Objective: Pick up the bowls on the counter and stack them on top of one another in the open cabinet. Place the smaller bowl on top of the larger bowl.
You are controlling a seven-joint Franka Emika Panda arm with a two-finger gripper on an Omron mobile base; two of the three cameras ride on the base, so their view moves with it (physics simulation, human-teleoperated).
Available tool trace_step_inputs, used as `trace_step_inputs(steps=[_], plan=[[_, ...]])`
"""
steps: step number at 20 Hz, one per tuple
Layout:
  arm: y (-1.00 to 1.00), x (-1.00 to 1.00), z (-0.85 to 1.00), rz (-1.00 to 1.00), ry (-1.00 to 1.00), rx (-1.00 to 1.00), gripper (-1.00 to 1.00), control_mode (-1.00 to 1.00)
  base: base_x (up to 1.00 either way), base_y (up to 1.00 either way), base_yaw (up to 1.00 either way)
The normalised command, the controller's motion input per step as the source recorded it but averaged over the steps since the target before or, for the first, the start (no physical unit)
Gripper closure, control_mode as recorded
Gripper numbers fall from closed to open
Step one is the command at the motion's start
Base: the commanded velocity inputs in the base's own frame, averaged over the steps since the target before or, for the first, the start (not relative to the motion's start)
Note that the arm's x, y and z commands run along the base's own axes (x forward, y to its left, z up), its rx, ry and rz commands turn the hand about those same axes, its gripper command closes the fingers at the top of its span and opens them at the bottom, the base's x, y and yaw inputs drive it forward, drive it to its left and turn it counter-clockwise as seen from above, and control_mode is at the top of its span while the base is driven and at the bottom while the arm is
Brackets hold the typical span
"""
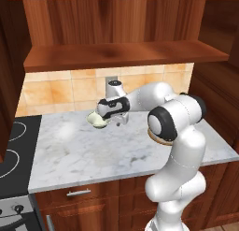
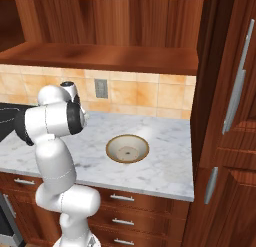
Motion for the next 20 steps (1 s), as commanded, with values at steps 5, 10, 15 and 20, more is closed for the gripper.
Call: trace_step_inputs(steps=[5, 10, 15, 20], plan=[[0.0, 0.11, -0.16, -0.01, 0.0, 0.0, -1.0, -1.0, 0.0, 0.0, 0.0], [0.0, 0.14, -0.1, -0.01, 0.0, 0.0, -1.0, -1.0, 0.0, 0.0, 0.0], [0.0, 0.2, -0.02, -0.01, 0.0, 0.0, -1.0, -1.0, 0.0, 0.0, 0.0], [0.0, 0.23, -0.04, -0.01, 0.0, 0.0, -1.0, -1.0, 0.0, 0.0, 0.0]])
